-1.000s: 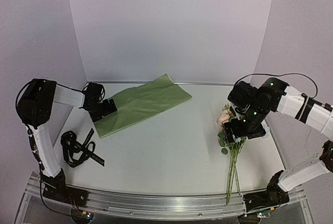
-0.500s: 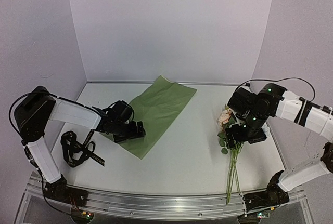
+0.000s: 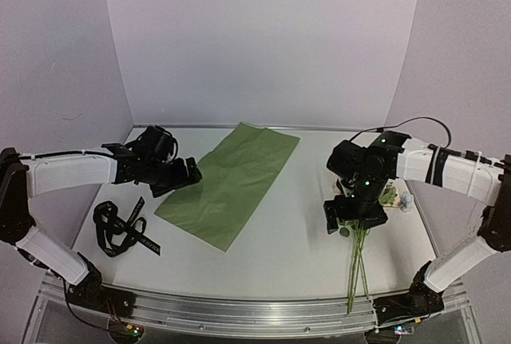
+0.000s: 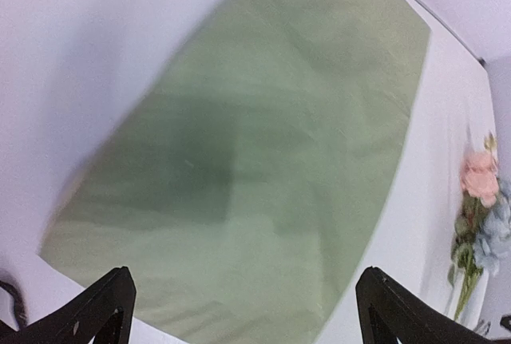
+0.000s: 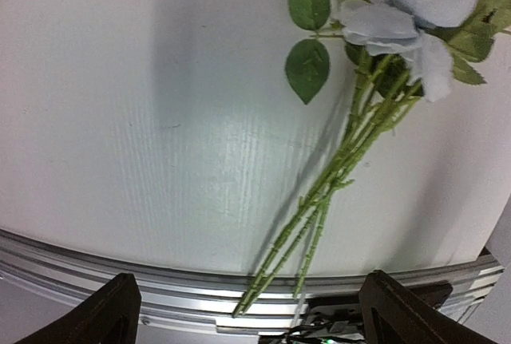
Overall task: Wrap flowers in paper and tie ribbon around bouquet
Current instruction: Move the folded wrapping paper to the center of the board.
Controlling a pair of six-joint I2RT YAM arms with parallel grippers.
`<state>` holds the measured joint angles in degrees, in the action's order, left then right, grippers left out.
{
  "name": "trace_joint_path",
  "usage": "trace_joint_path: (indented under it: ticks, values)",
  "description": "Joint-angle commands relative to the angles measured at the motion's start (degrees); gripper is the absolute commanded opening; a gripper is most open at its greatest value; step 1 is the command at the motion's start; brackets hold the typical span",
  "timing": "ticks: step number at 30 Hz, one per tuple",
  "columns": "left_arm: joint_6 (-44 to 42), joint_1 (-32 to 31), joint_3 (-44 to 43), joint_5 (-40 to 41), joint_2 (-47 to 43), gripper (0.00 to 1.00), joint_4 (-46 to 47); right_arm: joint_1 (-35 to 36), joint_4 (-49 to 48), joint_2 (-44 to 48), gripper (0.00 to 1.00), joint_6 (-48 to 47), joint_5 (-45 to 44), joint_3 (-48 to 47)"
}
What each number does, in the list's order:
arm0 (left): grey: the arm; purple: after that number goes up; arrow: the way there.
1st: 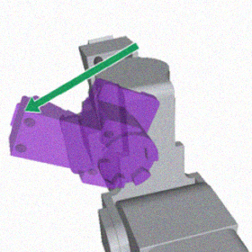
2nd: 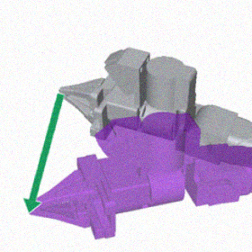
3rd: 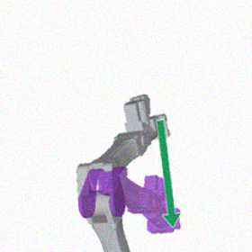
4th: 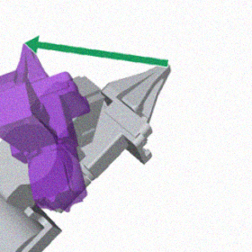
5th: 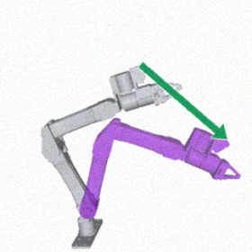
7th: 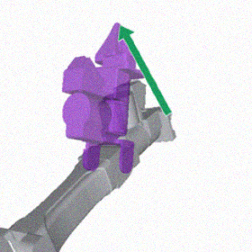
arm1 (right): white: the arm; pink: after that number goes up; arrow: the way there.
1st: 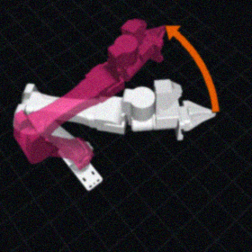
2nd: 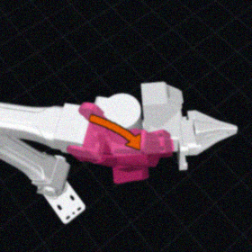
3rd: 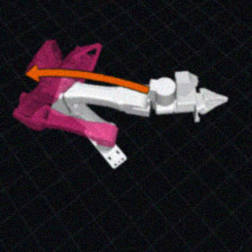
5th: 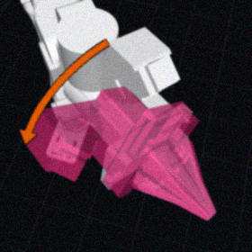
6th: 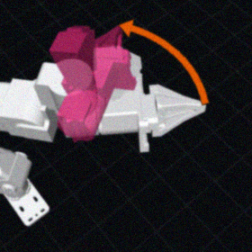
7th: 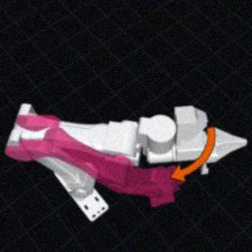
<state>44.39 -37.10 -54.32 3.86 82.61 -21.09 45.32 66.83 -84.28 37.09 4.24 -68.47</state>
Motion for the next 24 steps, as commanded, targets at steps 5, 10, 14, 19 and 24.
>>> trace_joint_path:
  ticks: [5,10,14,19,24]
  values:
    - [-9.14,17.88,3.0,-12.63,1.3,0.94,-0.86,2.36,-8.25,-8.93,0.98,7.2,7.13,-7.57]
    - [-11.9,21.45,4.75,-19.36,4.0,0.84,1.5,3.06,-11.12,-12.91,0.98,9.1,8.87,-9.67]
    - [-12.54,22.16,5.64,-19.28,6.21,0.79,3.04,3.24,-14.28,-16.79,0.94,11.25,10.83,-12.24]
    - [-14.38,22.53,3.64,-17.92,10.57,0.76,3.38,3.59,-18.07,-22.08,0.91,13.69,13.36,-15.65]
    - [-16.2,22.49,-0.15,-17.23,15.1,0.76,3.18,3.72,-19.37,-25.43,0.91,14.32,13.8,-17.74]
